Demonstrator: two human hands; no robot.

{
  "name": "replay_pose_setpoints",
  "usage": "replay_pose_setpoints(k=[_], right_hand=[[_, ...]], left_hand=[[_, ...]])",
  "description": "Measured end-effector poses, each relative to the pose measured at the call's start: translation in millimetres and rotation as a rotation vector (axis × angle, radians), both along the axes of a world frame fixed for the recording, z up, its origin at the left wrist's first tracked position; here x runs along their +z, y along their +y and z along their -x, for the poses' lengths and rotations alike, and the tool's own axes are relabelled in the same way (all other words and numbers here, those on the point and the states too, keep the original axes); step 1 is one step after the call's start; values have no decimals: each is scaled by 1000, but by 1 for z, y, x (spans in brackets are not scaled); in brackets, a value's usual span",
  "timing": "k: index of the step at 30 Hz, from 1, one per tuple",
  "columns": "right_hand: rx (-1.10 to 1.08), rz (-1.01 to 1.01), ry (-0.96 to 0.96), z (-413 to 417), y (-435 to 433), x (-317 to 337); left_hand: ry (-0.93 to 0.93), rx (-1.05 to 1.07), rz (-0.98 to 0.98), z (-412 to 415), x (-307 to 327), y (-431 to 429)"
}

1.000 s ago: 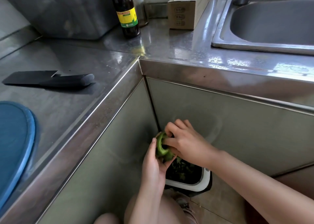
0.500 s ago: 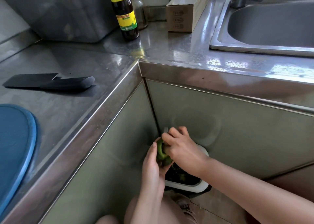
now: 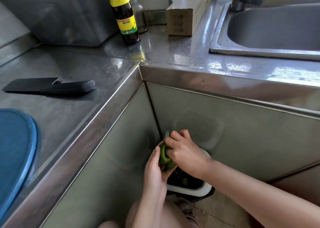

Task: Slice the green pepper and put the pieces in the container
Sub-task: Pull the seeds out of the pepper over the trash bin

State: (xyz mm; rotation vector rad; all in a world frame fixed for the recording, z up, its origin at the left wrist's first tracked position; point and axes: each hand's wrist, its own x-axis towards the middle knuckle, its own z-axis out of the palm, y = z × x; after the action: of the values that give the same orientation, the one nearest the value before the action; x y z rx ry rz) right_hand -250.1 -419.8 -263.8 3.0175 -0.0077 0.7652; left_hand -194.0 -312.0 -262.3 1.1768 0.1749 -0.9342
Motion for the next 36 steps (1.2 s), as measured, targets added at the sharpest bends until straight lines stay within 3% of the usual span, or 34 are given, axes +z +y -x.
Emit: replay_pose_setpoints(k=[3,7,9,12,14,21,25,30,36], right_hand=[[13,-65,-1,2,-4,3],[-162,-445,-170,12,-20,6],[-281,-563,-99,17,-31,0],[-377,-567,317,19,-40,-22],[-379,-543,457,18,-37,-37],[-499,-417,440,7,-34,-49],[-579,-441,423,4,-37,-65],[-690,-356,593,8,-39,-61],[-573,-655,423,11,-38,-59]], left_hand=[[73,46,42,0,3,0],[209,170,162,-7,4,1],[251,211,250,-10,4,3],[300,193,335,-8,9,4],[310,141,364,-6,12,3],[332,48,478,-7,13,4],[351,70,469,-9,12,3],[358,98,453,-9,9,4],[304,34,524,-10,4,5]])
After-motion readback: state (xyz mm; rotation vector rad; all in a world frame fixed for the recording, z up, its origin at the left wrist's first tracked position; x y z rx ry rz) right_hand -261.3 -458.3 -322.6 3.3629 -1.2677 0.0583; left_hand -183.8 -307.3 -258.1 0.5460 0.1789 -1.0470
